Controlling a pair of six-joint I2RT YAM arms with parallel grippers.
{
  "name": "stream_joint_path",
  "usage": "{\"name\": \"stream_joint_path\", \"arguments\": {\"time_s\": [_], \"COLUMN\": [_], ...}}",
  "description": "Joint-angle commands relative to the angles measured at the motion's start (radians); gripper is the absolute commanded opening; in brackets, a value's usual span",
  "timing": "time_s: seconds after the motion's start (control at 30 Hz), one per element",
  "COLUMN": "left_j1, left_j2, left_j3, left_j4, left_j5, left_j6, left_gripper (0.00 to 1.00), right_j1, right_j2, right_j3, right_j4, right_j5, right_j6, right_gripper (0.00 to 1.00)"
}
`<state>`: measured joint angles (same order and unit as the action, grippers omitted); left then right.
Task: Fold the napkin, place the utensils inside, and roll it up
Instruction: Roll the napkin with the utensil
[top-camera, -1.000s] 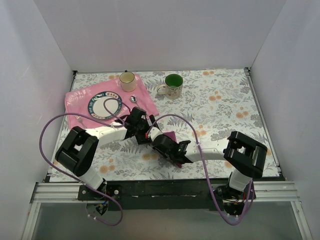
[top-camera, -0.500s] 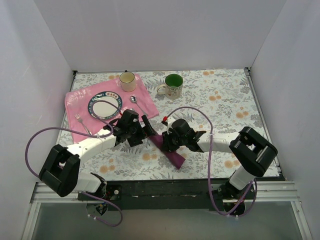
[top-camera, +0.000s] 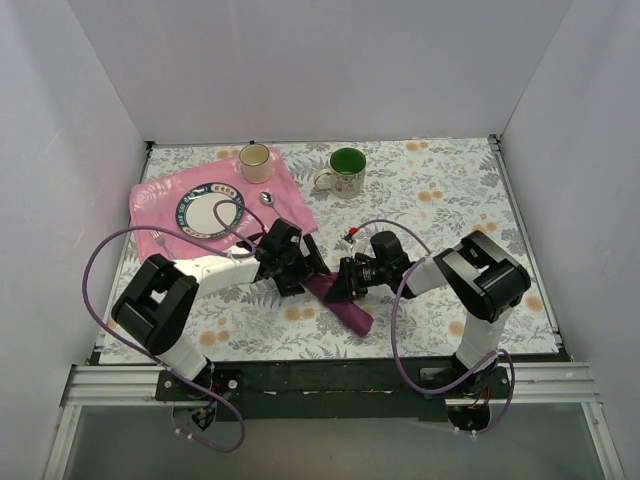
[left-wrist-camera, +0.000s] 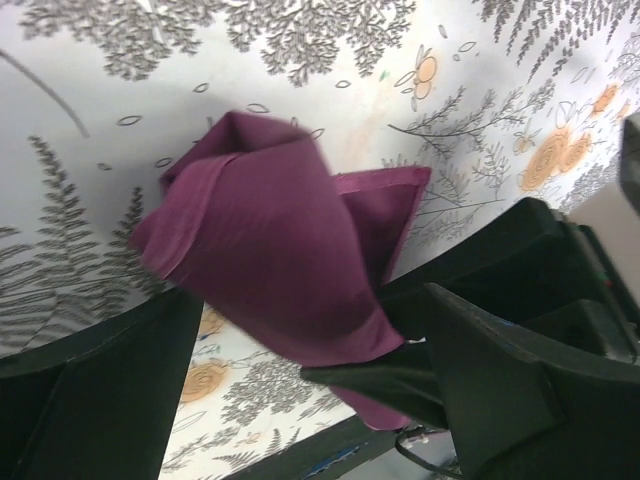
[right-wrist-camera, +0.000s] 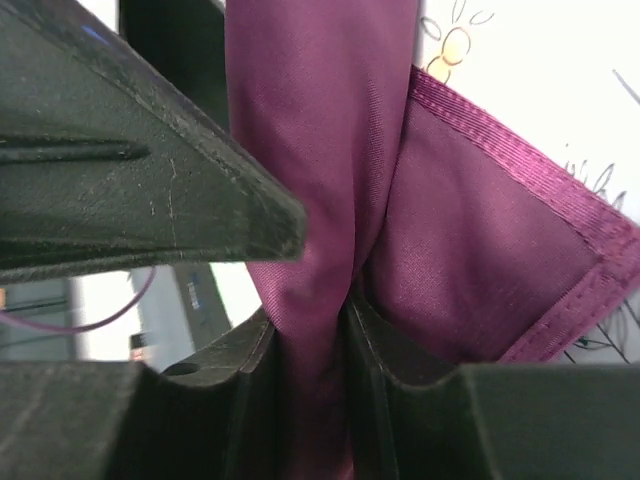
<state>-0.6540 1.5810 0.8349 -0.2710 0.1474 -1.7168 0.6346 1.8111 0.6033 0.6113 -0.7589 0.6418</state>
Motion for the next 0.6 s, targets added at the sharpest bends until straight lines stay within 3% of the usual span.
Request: {"name": "stream_joint_path", "arguments": {"time_s": [0.0,0.3,0.33,0.57], "left_j1": [-0.019,-0.021,-0.021,-0.021], "left_j2": [0.071,0.063,0.059,0.057], "left_j3": [0.0,-0.051,-0.056,-0.075], "left_j4": [0.001,0.013,0.013,0.018], "left_j5": [-0.034,-0.083,-0.086,-0.074], "left_j6": [-0.055,-0.063,-0.058,-0.041], "left_gripper": [0.87,0.69,0.62,0.5], "right_j1": [-0.016,-0.053,-0.052,-0.047], "right_j2": [0.062,0.083,0.067,-0.088], "right_j3": [-0.03,0.01,0.025,0.153], "right_j4": [0.034,-0.025,-0.121,-0.586], "right_j5": [-0.105,-0.131,-0.102,0.117], "right_j6": [0.041,-0.003,-0.036,-0.303], "right_gripper": [0.36,0.41,0.43,0.59]}}
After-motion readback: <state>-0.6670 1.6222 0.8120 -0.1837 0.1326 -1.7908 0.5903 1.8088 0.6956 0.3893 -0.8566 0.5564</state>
